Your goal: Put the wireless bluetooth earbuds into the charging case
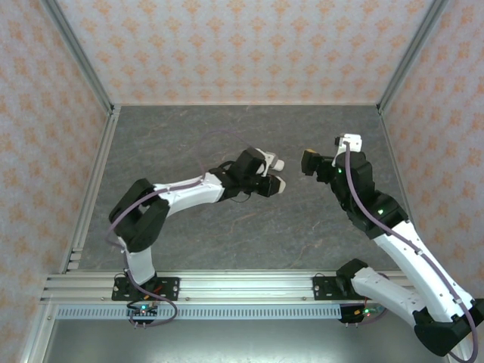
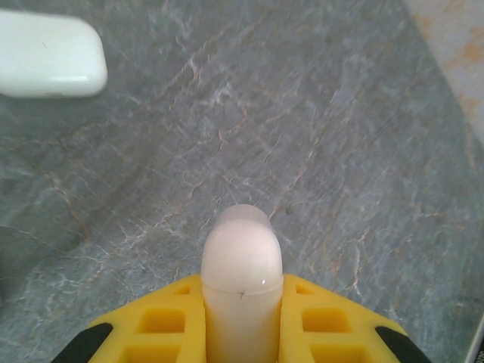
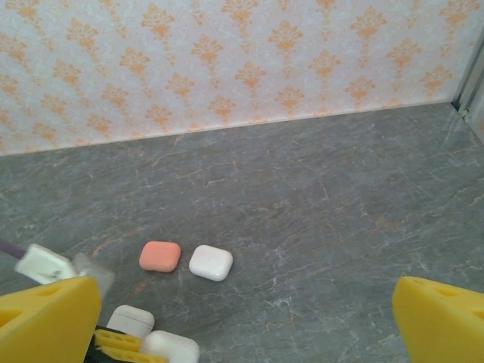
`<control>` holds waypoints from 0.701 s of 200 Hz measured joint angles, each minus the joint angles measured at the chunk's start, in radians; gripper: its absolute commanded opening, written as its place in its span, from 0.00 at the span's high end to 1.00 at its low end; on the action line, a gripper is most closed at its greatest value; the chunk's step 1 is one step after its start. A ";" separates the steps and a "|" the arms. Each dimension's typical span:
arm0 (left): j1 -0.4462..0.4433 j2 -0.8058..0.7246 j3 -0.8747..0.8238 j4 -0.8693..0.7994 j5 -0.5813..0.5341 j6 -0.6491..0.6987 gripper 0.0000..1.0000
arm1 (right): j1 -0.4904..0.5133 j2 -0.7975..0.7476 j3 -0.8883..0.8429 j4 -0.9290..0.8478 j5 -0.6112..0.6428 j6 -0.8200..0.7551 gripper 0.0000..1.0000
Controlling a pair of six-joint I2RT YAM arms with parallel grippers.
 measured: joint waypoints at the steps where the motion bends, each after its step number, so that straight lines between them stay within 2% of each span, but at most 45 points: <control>1: 0.000 0.002 0.002 -0.002 0.000 0.000 1.00 | 0.000 0.000 0.000 0.000 0.000 0.000 0.01; 61: -0.011 0.140 0.055 -0.033 -0.025 -0.069 0.99 | -0.002 -0.005 -0.025 -0.005 0.011 -0.022 0.01; 123: -0.011 0.175 0.106 -0.032 -0.076 -0.091 1.00 | -0.002 -0.004 -0.035 -0.007 0.011 -0.041 0.01; 140: -0.011 0.177 0.109 -0.035 -0.090 -0.094 0.96 | -0.003 -0.004 -0.040 -0.007 0.011 -0.045 0.01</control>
